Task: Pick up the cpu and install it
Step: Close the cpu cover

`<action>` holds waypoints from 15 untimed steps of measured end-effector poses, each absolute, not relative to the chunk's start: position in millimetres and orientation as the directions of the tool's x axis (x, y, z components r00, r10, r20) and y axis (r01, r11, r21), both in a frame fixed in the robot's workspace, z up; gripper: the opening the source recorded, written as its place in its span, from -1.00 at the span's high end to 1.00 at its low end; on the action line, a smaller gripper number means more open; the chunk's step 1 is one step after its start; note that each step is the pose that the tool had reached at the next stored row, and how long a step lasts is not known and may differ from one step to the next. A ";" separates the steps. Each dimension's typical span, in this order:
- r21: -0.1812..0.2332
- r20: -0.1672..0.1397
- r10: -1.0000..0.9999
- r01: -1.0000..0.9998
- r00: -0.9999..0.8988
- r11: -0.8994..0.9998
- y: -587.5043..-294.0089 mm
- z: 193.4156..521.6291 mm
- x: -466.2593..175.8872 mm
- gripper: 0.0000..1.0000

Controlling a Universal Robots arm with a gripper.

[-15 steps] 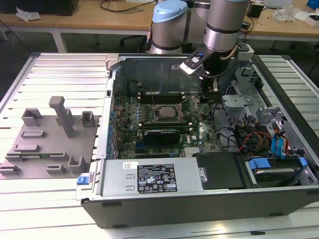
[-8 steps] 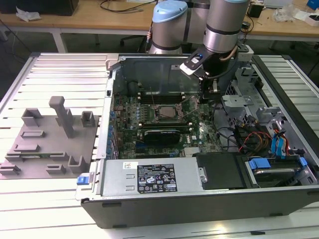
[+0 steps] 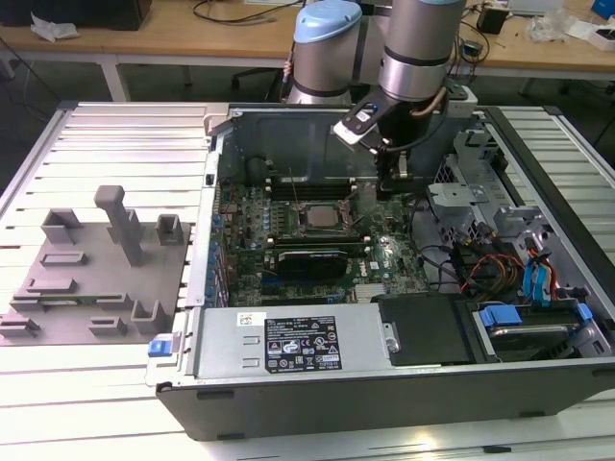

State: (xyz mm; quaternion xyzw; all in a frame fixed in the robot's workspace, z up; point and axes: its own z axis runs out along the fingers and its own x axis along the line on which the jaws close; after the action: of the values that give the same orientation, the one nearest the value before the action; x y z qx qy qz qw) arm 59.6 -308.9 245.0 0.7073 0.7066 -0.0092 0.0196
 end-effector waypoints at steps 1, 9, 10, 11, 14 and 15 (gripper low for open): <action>0.015 -0.041 0.999 1.000 0.001 -0.001 -309.0 245.1 58.3 0.79; 0.016 -0.041 0.999 1.000 0.003 -0.002 -309.0 245.2 41.3 0.79; 0.016 -0.041 0.999 1.000 0.003 -0.003 -309.0 245.2 39.2 0.79; 0.016 -0.041 0.999 1.000 0.004 -0.003 -309.0 245.2 36.2 0.79; 0.017 -0.041 0.999 1.000 0.005 -0.004 -309.0 245.2 25.1 0.79; 0.017 -0.041 0.999 1.000 0.005 -0.004 -309.0 245.2 23.6 0.79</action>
State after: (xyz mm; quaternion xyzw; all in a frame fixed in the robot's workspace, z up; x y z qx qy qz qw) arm 23.6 -309.0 245.2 0.7086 0.7053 -0.0086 0.0203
